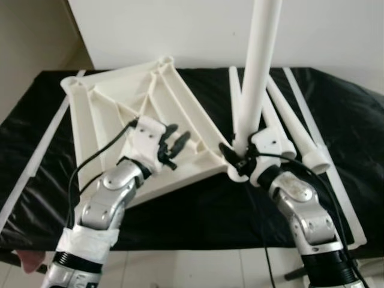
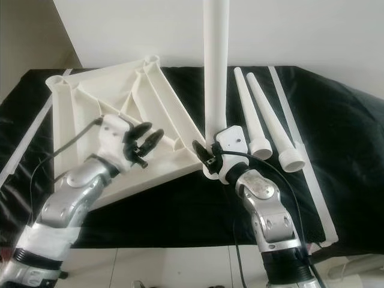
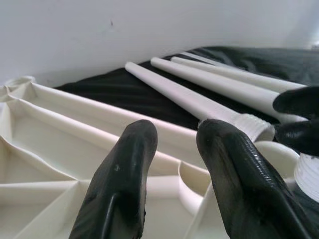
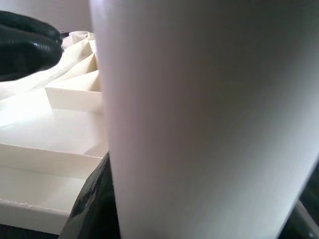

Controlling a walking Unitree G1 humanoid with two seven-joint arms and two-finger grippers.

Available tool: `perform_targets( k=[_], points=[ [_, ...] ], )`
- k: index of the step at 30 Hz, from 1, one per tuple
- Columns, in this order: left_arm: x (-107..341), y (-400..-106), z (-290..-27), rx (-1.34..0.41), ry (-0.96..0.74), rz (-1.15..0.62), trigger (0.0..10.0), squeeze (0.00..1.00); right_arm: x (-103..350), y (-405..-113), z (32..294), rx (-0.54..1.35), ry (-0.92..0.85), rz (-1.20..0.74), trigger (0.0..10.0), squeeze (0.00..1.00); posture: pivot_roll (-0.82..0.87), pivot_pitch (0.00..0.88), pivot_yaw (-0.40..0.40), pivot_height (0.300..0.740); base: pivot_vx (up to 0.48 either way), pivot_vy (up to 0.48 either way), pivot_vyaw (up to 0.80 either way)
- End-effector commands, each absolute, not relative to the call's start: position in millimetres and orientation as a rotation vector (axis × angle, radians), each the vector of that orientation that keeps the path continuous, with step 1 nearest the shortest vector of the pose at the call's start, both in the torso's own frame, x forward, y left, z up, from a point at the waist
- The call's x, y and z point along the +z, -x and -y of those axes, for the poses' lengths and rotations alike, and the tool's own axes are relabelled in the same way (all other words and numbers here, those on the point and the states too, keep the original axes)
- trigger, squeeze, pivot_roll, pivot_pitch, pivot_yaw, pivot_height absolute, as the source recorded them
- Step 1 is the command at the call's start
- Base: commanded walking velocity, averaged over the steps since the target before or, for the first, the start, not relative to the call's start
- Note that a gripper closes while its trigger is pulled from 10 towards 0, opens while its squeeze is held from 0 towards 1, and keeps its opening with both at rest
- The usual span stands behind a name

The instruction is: Building children table

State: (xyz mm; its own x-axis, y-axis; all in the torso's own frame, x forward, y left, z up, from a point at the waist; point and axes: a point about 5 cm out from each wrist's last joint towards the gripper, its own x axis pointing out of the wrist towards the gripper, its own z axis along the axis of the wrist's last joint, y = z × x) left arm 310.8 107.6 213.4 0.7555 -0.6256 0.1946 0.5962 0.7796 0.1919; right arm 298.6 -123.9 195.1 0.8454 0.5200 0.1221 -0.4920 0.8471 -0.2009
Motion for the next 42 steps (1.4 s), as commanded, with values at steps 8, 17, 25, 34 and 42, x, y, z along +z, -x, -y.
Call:
perform_targets(
  k=[8, 17, 25, 34, 42],
  points=[
    [216.1, -319.9, -123.9, -0.426, -0.089, 0.284, 10.0, 1.0, 197.9, -297.8, 124.8, 0.531, 0.157, 0.192, 10.0, 0.0, -0.06, 0.152, 0.049, 0.74, 0.0, 0.0, 0.0],
    [217.1, -325.2, -128.9, -0.36, -0.098, 0.292, 10.0, 0.25, 199.9, -299.2, 126.2, 0.53, 0.161, 0.198, 10.0, 0.0, -0.07, 0.145, 0.047, 0.74, 0.0, 0.0, 0.0],
    [217.2, -323.9, -126.3, -0.385, -0.069, 0.297, 10.0, 1.0, 200.0, -298.6, 126.1, 0.534, 0.162, 0.198, 10.0, 0.0, -0.07, 0.143, 0.045, 0.74, 0.0, 0.0, 0.0],
    [231.1, -310.7, -106.4, -0.591, 0.033, 0.35, 10.0, 1.0, 200.3, -298.1, 126.1, 0.543, 0.164, 0.195, 10.0, 0.0, -0.07, 0.151, 0.042, 0.74, 0.0, 0.0, 0.0],
    [254.4, -280.7, -75.5, -0.954, 0.091, 0.416, 10.0, 0.0, 200.4, -298.9, 125.3, 0.585, 0.187, 0.182, 10.0, 0.0, -0.06, 0.155, 0.039, 0.74, 0.0, 0.0, 0.0]
  ],
)
